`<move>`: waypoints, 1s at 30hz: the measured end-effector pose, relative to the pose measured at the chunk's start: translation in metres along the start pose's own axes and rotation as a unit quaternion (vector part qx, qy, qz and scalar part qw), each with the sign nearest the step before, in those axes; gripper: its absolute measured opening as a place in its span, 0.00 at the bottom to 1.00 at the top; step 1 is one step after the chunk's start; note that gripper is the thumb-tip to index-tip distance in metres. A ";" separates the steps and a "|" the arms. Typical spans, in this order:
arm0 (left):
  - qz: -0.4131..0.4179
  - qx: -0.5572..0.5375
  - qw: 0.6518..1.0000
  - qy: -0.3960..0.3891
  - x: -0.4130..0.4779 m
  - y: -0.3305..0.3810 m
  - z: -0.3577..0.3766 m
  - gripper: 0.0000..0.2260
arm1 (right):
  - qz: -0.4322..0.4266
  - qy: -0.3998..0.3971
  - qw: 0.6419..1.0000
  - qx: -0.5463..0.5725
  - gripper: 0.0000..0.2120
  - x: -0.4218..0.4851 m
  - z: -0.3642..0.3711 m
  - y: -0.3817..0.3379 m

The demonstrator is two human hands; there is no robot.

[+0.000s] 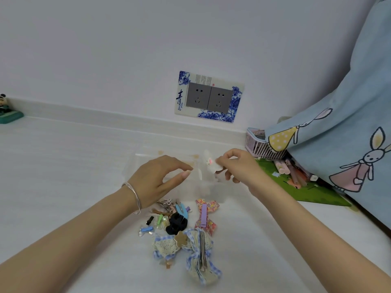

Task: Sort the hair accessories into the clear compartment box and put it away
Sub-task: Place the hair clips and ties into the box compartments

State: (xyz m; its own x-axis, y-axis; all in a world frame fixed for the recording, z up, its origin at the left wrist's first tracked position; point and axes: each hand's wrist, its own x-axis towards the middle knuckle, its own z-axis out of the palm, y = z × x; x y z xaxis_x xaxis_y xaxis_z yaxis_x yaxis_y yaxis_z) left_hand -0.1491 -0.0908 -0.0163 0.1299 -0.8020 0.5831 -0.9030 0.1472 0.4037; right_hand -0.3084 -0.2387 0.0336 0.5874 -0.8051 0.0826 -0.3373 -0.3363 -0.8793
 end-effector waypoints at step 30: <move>0.011 0.027 0.999 -0.034 0.001 -0.004 0.001 0.24 | -0.315 -0.069 0.934 -0.151 0.05 -0.039 -0.008 0.026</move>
State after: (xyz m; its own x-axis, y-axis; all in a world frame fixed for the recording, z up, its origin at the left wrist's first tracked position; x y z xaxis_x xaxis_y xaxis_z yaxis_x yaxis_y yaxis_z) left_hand -0.1452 -0.0926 -0.0178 0.0839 -0.8370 0.5407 -0.9260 0.1350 0.3527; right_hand -0.3463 -0.2202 0.0110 0.8211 -0.3377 0.4602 -0.0729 -0.8617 -0.5022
